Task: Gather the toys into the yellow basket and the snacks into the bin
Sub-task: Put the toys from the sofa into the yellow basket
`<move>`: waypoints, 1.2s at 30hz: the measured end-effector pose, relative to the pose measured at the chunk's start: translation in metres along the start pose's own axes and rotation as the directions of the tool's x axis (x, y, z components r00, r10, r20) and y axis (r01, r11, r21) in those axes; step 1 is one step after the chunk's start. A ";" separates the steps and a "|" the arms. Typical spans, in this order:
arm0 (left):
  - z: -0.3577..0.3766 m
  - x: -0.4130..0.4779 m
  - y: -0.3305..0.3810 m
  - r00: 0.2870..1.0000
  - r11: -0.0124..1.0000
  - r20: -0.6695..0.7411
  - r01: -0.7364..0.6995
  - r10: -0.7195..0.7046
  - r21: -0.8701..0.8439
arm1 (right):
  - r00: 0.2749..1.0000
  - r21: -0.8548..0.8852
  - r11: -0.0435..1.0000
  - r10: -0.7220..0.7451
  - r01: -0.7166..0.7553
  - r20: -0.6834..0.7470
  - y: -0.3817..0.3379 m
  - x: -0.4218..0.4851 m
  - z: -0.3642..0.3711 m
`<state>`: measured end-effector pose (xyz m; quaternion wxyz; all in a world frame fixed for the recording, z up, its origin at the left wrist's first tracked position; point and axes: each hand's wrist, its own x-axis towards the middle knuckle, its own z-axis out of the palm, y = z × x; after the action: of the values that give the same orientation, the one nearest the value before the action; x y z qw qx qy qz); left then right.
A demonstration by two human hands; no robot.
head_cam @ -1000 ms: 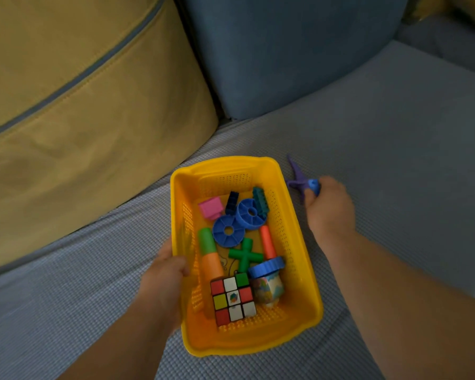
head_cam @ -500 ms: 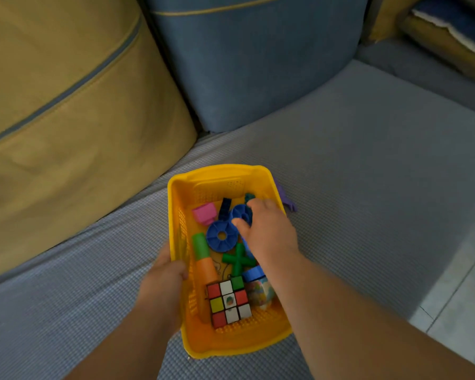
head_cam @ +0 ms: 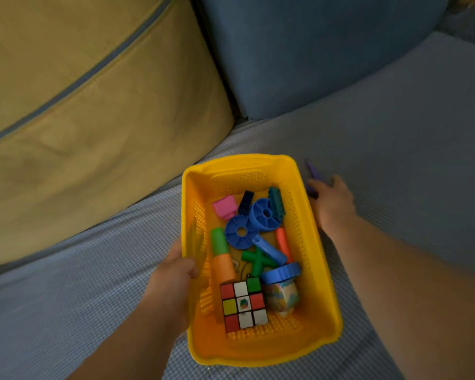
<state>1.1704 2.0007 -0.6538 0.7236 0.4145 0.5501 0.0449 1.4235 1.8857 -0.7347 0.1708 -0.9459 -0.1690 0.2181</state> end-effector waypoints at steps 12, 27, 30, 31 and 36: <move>0.004 -0.001 0.003 0.999 0.999 0.019 0.038 -0.037 -0.012 | 0.992 -0.014 0.999 -0.035 0.037 0.125 0.003 -0.001 0.010; 0.050 -0.065 0.015 0.994 0.996 0.077 -0.079 0.082 -0.045 | 0.958 0.389 0.881 -0.206 0.271 -0.201 -0.081 -0.165 -0.051; 0.056 -0.093 0.020 0.985 0.993 0.131 -0.102 0.108 -0.052 | 0.976 0.274 0.937 -0.203 0.218 -0.081 -0.076 -0.200 -0.053; 0.057 -0.105 0.023 0.981 0.992 0.158 -0.109 0.117 -0.063 | 0.979 0.244 0.948 -0.197 0.205 -0.057 -0.073 -0.212 -0.060; 0.059 -0.164 0.037 0.955 0.989 0.259 -0.136 0.144 -0.051 | 0.972 0.220 0.947 -0.232 0.236 -0.047 -0.061 -0.263 -0.110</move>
<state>1.1700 1.9070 -0.5022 0.7916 0.4429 0.4180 0.0497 1.2376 1.8089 -0.5243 0.3025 -0.8961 -0.2525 0.2044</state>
